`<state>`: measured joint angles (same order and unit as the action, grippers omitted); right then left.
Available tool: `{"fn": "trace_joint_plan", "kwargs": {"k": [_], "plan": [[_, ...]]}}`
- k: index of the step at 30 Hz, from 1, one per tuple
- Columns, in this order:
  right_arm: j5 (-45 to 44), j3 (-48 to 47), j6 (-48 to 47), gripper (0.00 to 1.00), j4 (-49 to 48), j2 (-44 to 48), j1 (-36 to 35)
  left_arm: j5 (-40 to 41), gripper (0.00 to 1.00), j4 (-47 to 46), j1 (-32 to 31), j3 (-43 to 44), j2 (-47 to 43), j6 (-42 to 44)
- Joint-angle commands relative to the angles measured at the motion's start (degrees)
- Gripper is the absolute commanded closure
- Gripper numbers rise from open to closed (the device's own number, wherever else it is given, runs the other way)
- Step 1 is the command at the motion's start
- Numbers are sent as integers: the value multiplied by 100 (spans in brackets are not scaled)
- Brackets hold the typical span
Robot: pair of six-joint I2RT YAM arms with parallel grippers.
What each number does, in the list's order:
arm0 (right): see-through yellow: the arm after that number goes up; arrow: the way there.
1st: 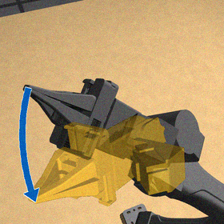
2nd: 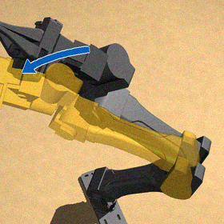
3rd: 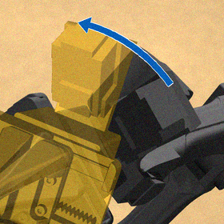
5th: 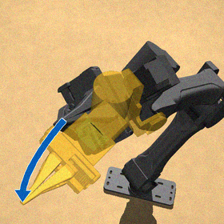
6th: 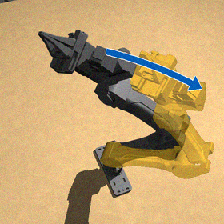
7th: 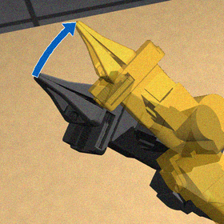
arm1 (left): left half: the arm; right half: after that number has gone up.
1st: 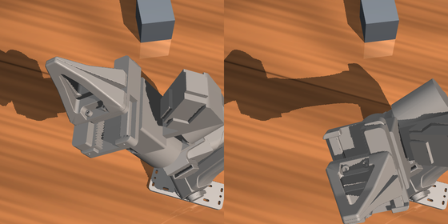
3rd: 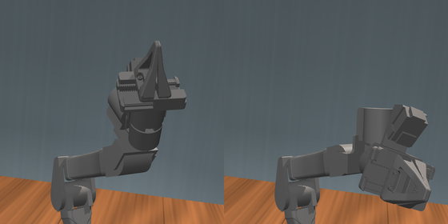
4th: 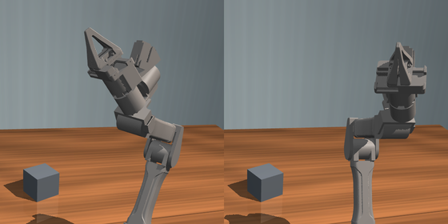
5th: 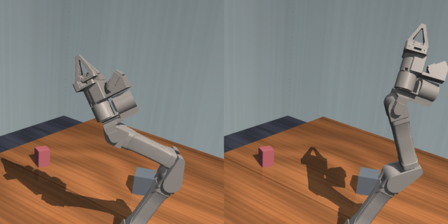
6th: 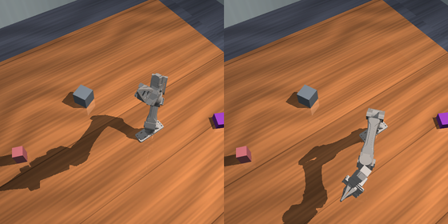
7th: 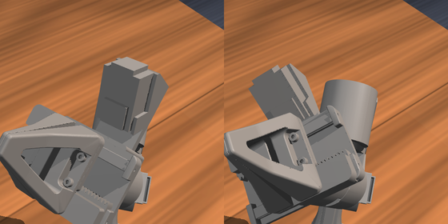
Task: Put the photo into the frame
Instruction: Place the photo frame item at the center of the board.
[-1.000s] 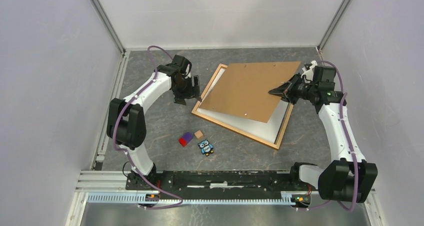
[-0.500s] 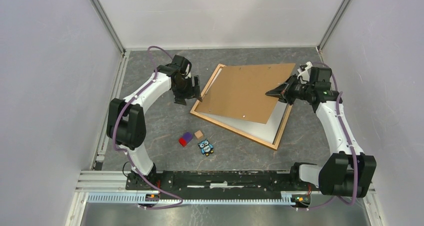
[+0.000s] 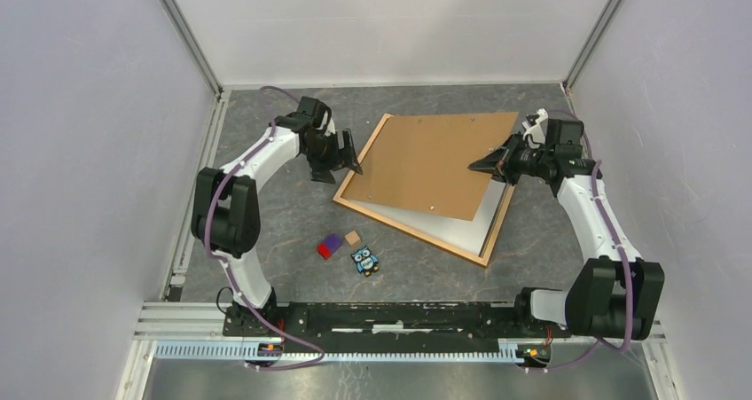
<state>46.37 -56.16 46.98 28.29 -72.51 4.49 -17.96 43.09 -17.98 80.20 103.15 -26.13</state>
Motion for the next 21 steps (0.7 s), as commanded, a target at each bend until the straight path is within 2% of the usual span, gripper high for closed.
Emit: {"fn": "trace_joint_plan", "kwargs": {"k": [1, 4, 9, 15, 21], "plan": [[597, -32, -571, 94, -401, -226, -54, -739, 10, -536, 407, 163, 371, -421], [767, -56, -918, 85, -313, -528, -54, -888, 9, -583, 543, 285, 479, -702], [550, -268, -1609, 69, 59, -856, -38, -783, 9, -702, 558, 336, 598, -967], [202, -140, -2052, 47, 206, -730, 224, -682, 9, -842, 700, 107, 690, -927], [156, 576, -1444, 45, -596, -321, 304, -685, 9, -950, 813, -78, 839, -876]]}}
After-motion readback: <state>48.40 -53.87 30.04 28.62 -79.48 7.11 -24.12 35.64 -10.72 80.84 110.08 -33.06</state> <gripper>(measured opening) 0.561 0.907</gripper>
